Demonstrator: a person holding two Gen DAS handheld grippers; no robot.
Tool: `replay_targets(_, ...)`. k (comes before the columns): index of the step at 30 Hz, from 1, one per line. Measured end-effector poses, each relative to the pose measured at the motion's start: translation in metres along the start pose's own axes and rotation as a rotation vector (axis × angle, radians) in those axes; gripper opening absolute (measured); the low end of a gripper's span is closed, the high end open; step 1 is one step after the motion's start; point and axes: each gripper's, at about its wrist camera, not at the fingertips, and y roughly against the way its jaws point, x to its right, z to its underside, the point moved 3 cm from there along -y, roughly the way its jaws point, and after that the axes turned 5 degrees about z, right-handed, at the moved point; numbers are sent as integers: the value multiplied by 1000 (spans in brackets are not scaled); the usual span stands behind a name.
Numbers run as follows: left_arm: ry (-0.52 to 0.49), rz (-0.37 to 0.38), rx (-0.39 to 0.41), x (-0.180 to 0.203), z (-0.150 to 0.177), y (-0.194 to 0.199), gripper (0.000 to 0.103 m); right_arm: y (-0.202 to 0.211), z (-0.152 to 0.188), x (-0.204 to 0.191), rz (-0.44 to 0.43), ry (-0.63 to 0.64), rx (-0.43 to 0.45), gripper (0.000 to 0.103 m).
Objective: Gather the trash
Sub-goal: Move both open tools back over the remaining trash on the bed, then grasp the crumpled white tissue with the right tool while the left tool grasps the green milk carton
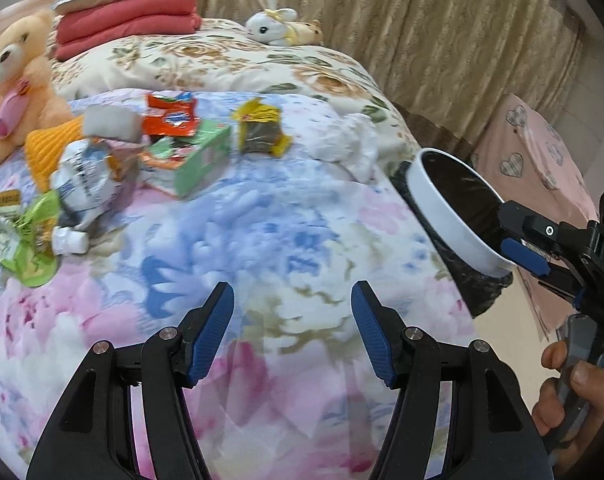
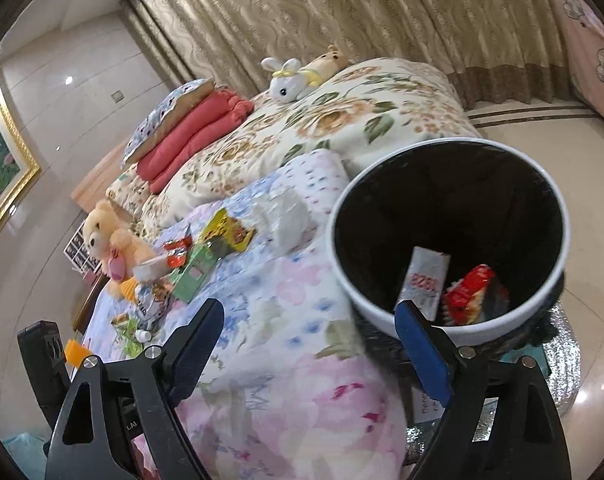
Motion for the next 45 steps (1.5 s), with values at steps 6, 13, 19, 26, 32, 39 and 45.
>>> replay_targets(6,23,-26,10,-22,-2,4,62,-13,5,-21,-8,38,-20,91)
replay_targets(13,38,-58,20,-45,-8,4,64,-34,8,-49,-8,113,-41,91)
replay_targets(19,52,-76,27,-60,-19,1,65,-54,2,-62,1,148,-54,91)
replay_targets(26,49,-96,24,-70,-38,-10,67,-71,-14,-70,17,175,-43,91)
replay_targets(32,37,-128,10,-79,-62,-27,68,-91,-33,-72,55,210,-30,91)
replay_targets(39,23,-146,-6,-87,-78,-45,70,-114,-45,-74,99,264,-43,90)
replay_targets(45,-20,-159,-16,-85,-82,-59,70,-135,-46,-73,122,280,-76,88)
